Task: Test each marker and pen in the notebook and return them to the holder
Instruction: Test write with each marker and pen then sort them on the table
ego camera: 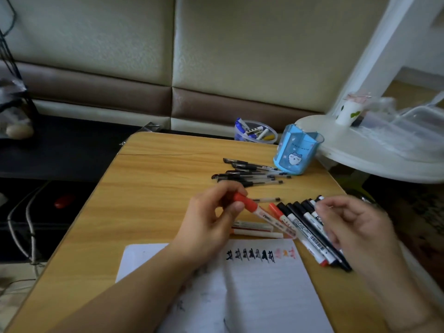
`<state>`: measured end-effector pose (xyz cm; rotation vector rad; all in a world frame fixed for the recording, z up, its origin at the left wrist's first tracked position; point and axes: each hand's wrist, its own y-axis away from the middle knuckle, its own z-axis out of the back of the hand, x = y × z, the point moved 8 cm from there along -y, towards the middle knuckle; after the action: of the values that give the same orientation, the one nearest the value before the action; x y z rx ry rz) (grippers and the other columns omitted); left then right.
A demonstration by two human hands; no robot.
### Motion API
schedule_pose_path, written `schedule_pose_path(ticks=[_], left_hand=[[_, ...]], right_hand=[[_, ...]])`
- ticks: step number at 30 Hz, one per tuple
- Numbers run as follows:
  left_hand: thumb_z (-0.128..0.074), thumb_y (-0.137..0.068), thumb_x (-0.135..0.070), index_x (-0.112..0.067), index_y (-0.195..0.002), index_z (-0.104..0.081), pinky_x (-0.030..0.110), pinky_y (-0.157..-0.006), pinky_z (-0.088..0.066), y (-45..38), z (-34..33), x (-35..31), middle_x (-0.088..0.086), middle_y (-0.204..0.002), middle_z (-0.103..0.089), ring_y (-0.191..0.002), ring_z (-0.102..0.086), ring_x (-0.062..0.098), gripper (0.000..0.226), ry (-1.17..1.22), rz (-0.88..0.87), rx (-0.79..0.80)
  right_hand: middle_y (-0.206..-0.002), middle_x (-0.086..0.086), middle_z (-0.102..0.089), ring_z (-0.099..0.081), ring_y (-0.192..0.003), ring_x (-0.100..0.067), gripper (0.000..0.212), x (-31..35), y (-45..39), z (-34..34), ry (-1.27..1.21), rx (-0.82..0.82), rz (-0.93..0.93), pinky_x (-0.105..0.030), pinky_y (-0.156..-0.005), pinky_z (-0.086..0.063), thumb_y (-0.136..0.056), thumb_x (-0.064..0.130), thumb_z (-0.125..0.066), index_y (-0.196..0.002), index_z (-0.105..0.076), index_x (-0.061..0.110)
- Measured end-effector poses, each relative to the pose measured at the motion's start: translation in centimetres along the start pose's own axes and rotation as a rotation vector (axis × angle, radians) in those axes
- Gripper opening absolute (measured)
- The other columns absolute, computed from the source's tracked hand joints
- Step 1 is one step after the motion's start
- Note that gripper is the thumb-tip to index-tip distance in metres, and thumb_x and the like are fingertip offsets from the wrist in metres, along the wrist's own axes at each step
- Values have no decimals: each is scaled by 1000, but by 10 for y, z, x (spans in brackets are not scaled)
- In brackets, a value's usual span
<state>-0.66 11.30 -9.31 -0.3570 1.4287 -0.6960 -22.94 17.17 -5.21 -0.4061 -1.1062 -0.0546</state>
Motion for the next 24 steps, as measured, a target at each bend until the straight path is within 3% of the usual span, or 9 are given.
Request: schedule_pose_path(ticks=[2, 4, 7, 10, 14, 16, 18, 21, 24], left_hand=[[-58, -91, -20, -15, -104, -60, 29, -67, -51, 1, 10, -3, -5, -87, -65, -76, -62, 18, 14, 152, -31, -100], [-60, -89, -16, -11, -102, -59, 30, -69, -53, 1, 18, -1, 5, -84, -66, -75, -64, 21, 14, 258, -40, -169], [-63, -86, -12, -6, -98, -56, 26, -69, -53, -1, 16, 3, 9, -82, -67, -74, -66, 20, 15, 375, -1, -149], [-61, -87, -9, 0, -97, -53, 24, -67, -52, 3, 3, -2, 17, -82, -65, -75, -66, 21, 16, 389, -13, -21], [-60, -91, -13, -16, -101, -57, 24, -74, -48, 9, -14, -18, -4, -91, -64, -83, -63, 14, 11, -6, -144, 139], [-60, -93, -16, -15, -106, -58, 23, -76, -48, 8, -21, -22, -6, -97, -62, -89, -61, 10, 14, -197, -184, 206], [-58, -96, -22, -13, -111, -58, 21, -78, -46, 8, -31, -28, -6, -100, -60, -90, -57, 7, 17, -327, -243, 283], [-45, -102, -28, -8, -111, -61, 27, -72, -44, 12, -43, -35, 2, -95, -60, -83, -55, 19, 27, -449, -348, 367], [-37, -104, -32, -6, -111, -60, 28, -71, -42, 15, -47, -39, 3, -92, -58, -80, -54, 22, 35, -474, -366, 416]], right_hand=[[-76, 11, -69, -65, -69, -3, 22, -4, 2, 10, 60, -181, 32, -13, -58, -50, -77, 45, -64, -85, -68, 24], [-79, 15, -66, -62, -71, -1, 42, -15, 5, 7, -11, -196, -34, -22, -63, -52, -72, 63, -59, -96, -65, 29], [-68, 3, -57, -51, -57, -8, 73, -22, 8, -18, -163, 25, -130, -21, -49, -43, -60, 85, -61, -110, -63, 32], [-66, -9, -51, -48, -54, -18, 78, -24, 12, -40, -574, 218, -213, -25, -44, -41, -55, 70, -79, -113, -63, 20], [-58, -7, -47, -46, -48, -18, 59, -24, 16, -44, -787, 224, -221, -26, -44, -43, -48, 44, -95, -88, -63, 13], [-53, -3, -44, -43, -44, -16, 50, -21, 18, -43, -839, 201, -177, -24, -43, -42, -48, 36, -96, -78, -62, 14], [-50, -1, -44, -41, -43, -15, 44, -17, 22, -44, -781, 204, -109, -24, -44, -42, -51, 37, -93, -73, -61, 18], [-49, 1, -47, -42, -44, -18, 42, -11, 31, -54, -580, 231, -16, -27, -46, -40, -60, 48, -86, -74, -55, 23], [-49, 0, -46, -40, -42, -18, 42, -9, 34, -58, -530, 226, 12, -26, -43, -37, -66, 50, -82, -73, -50, 23]])
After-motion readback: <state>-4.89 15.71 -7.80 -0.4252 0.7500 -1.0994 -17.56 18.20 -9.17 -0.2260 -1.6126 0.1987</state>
